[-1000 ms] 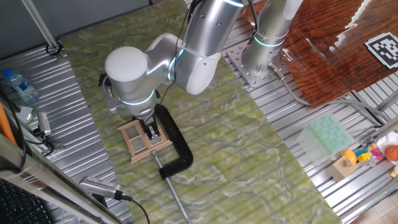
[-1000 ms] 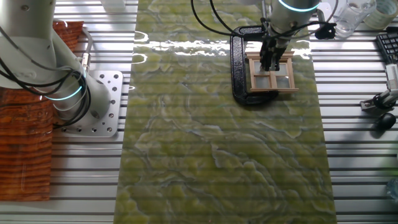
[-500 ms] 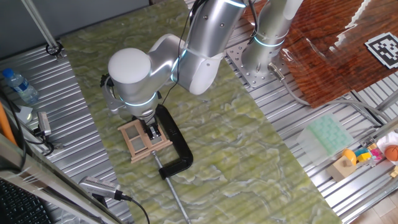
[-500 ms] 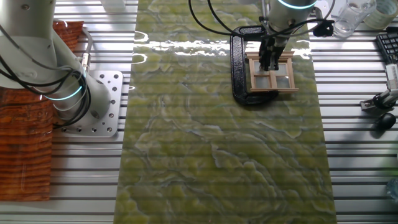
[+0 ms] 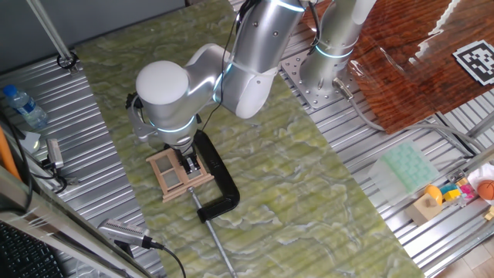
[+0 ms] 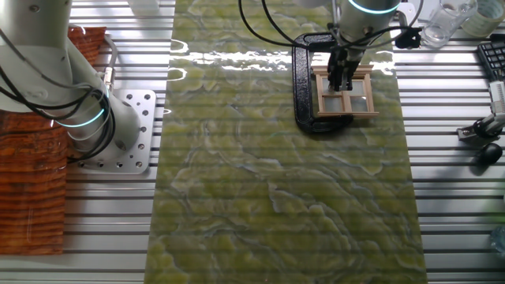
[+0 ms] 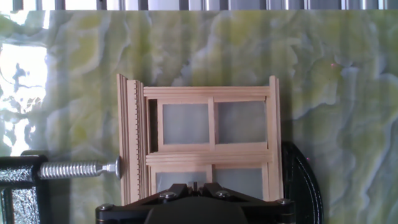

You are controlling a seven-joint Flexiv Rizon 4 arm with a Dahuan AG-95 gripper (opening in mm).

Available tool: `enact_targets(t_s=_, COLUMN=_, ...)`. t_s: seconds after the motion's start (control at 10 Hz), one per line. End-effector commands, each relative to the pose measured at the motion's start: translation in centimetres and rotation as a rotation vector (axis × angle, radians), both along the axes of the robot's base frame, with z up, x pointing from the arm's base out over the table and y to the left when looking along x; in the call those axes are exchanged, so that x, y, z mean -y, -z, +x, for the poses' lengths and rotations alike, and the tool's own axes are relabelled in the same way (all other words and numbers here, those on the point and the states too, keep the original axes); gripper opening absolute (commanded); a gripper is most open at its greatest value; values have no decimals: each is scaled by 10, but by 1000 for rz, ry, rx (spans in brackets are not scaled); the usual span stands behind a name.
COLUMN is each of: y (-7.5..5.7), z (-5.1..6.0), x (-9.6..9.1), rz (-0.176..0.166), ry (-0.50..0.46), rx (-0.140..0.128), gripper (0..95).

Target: Open a sliding window

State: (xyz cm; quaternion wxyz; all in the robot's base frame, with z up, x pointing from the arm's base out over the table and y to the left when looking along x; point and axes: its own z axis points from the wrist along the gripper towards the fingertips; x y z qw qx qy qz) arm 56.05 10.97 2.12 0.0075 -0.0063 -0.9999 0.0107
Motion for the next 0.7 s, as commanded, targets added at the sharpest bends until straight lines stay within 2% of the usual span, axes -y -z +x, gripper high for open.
enact_targets(t_s=0.1, y=0, z=0, x=0, rz=-5, ry=2, rx=2, gripper=0)
enact_targets(t_s=0.7, y=0, z=0, x=1, rz=-12, ry=-3, rx=2, gripper=0)
